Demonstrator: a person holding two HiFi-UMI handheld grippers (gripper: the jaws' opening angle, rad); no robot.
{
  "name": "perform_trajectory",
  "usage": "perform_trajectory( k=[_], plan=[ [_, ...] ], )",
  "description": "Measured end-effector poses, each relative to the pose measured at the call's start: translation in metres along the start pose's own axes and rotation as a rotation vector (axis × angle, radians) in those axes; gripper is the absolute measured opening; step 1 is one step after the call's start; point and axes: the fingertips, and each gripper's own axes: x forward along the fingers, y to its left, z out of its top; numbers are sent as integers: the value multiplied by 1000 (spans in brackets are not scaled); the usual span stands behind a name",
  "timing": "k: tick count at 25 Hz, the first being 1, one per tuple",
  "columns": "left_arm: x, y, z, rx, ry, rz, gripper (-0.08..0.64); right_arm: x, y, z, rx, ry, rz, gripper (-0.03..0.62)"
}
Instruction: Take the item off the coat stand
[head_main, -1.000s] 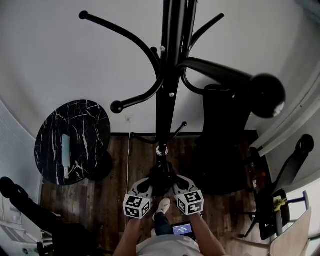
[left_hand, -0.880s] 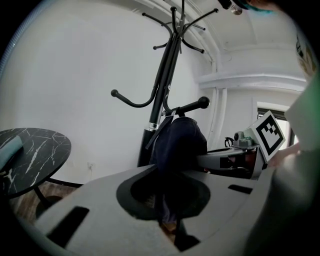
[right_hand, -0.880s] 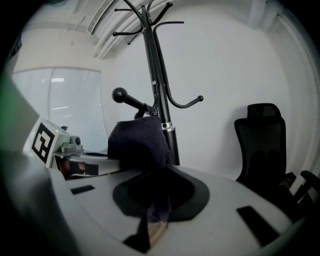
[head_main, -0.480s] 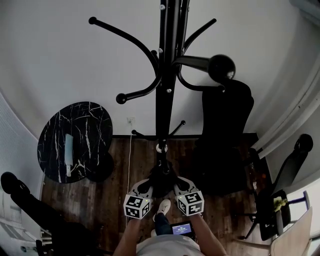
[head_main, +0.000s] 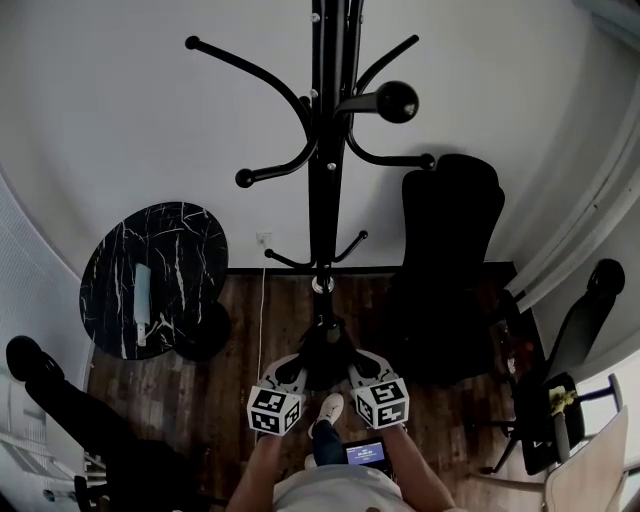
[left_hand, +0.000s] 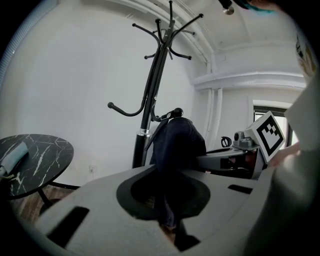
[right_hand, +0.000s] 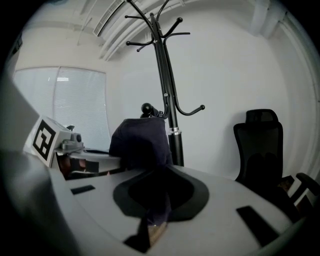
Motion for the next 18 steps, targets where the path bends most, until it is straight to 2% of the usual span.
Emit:
perform_trajectory(
  k=[18],
  plan=[
    [-35, -22, 17, 32, -53, -13, 29, -38, 23, 10, -15, -43, -16, 35]
  ],
)
